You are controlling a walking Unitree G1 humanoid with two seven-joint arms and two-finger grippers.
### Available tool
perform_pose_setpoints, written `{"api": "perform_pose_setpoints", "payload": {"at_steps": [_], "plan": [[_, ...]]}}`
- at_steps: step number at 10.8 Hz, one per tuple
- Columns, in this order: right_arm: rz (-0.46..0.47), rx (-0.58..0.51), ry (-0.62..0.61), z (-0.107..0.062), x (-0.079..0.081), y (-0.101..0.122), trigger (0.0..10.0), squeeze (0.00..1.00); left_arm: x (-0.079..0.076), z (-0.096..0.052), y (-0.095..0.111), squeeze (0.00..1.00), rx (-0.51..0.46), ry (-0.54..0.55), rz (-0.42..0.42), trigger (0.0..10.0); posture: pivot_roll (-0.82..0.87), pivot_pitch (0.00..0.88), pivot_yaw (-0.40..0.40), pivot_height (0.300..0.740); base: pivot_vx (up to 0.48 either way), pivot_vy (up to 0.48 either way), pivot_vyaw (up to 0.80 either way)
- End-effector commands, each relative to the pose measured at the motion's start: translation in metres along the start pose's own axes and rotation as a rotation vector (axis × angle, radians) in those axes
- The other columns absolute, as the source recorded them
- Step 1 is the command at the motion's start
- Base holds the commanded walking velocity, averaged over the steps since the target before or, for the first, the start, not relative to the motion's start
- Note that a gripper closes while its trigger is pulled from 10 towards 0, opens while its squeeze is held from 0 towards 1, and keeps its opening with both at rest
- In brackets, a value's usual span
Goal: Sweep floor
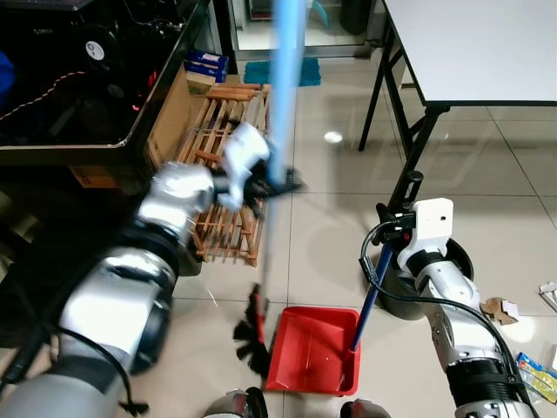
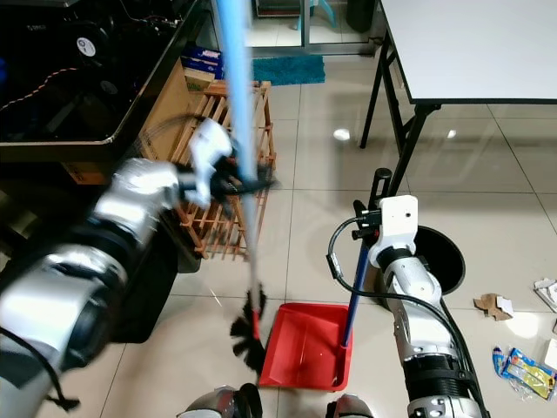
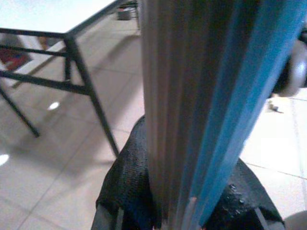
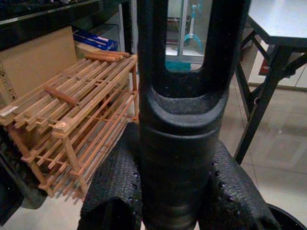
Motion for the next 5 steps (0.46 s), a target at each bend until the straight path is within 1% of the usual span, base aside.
{"api": "perform_pose_setpoints", "payload": {"at_steps": [1, 3, 4, 5], "plan": [[0.011, -0.029, 0.021, 0.0, 0.004, 0.009, 10.0, 0.0, -0.008, 0.002, 0.004, 0.0, -0.035, -0.057, -0.004, 0.0, -0.24, 0.121, 0.105, 0.74, 0.0, 0.0, 0.0], [0.009, -0.028, 0.024, 0.0, 0.005, 0.009, 10.0, 0.0, -0.019, 0.009, 0.007, 0.0, -0.081, -0.082, -0.017, 0.0, -0.24, 0.117, 0.1, 0.74, 0.0, 0.0, 0.0], [0.007, -0.027, 0.025, 0.001, 0.005, 0.01, 10.0, 0.0, -0.023, 0.01, 0.01, 0.0, -0.107, -0.092, -0.017, 0.2, -0.23, 0.116, 0.099, 0.74, 0.0, 0.0, 0.0], [0.006, -0.027, 0.026, 0.001, 0.005, 0.01, 10.0, 0.0, -0.024, 0.01, 0.011, 0.0, -0.117, -0.089, -0.019, 0.5, -0.23, 0.116, 0.099, 0.74, 0.0, 0.0, 0.0]]}}
Point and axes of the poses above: a point about 5 cm out from each wrist's last joint towards the gripper, its own z axis pointing out of the wrist towards the gripper, its own y axis along the axis of the wrist's last joint, x = y × z, the point moved 6 cm from there along z, pointing out of the wrist towards the gripper, and after that the axes turned 14 degrees about z, right-handed, at the moved point
